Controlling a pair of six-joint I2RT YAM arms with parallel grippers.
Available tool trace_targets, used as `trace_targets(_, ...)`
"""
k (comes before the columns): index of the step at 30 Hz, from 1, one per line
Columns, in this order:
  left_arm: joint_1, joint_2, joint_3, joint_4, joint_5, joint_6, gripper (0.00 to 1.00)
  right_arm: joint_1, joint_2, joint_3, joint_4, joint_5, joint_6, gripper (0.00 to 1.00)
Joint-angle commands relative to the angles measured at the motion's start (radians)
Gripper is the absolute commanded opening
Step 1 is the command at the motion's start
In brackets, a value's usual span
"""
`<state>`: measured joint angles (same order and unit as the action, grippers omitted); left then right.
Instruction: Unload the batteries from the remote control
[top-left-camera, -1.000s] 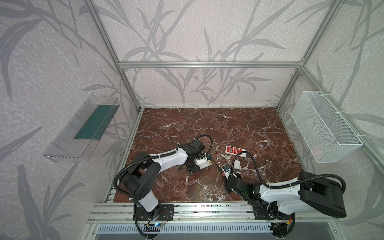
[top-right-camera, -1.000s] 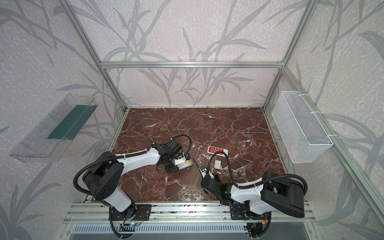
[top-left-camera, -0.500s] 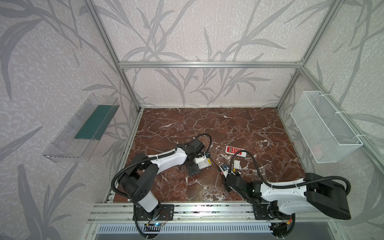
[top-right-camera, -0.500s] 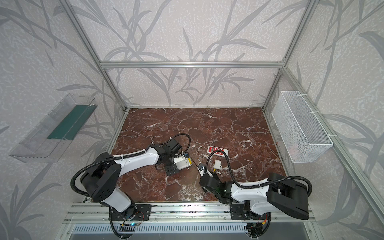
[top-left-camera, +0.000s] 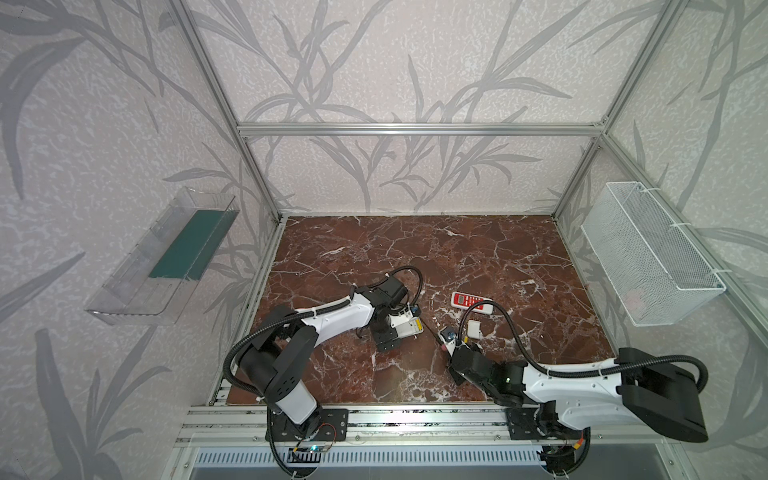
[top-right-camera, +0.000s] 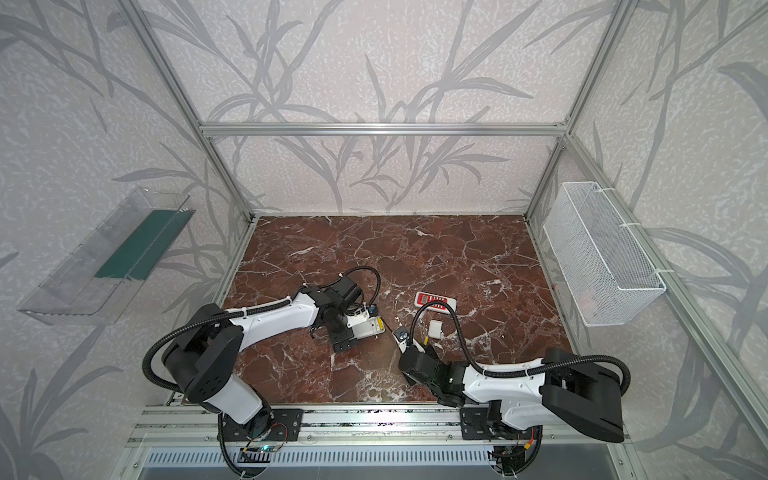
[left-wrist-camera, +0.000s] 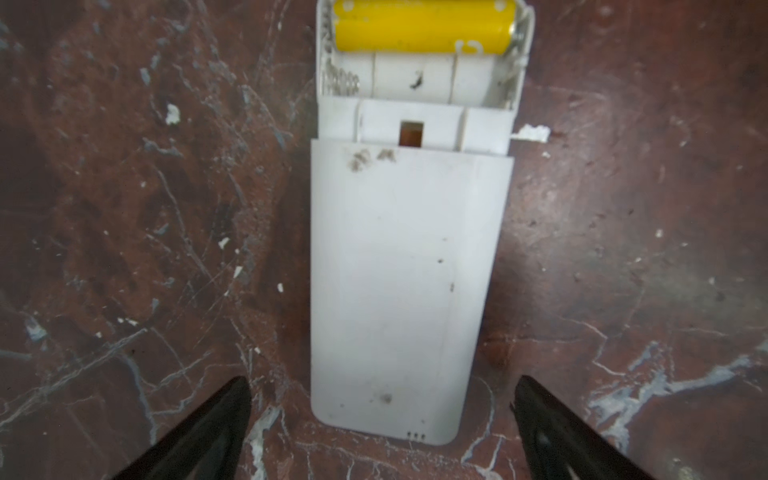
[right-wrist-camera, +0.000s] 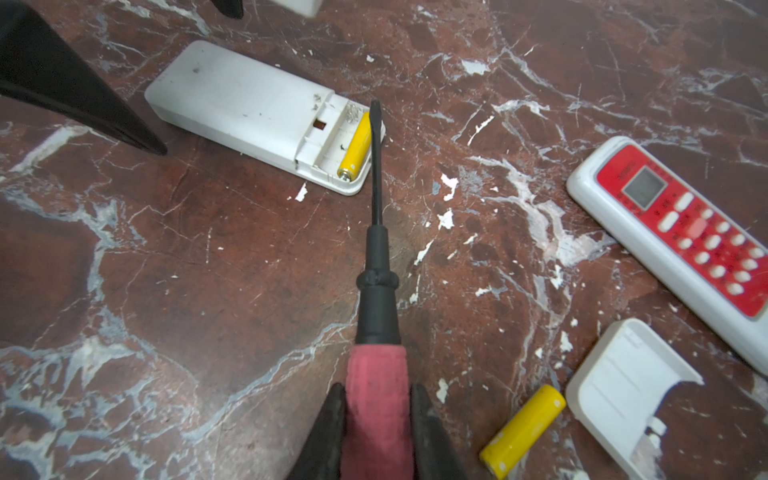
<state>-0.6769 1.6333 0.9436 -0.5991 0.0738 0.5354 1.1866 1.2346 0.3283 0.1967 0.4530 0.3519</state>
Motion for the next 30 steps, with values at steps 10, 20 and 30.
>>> trace_targets(10, -0.006, 0.046, 0.058, -0.121, 0.097, -0.009, 0.85, -0.011, -0.028, 0.046, -0.060, -0.009, 0.015, 0.00)
trace_targets(20, -0.019, 0.071, 0.083, -0.156, 0.099, -0.035, 0.72, -0.015, -0.038, 0.063, -0.093, -0.029, 0.015, 0.00)
trace_targets(30, -0.039, 0.094, 0.076, -0.122, 0.087, -0.090, 0.58, -0.015, -0.004, 0.152, -0.223, -0.106, 0.047, 0.00)
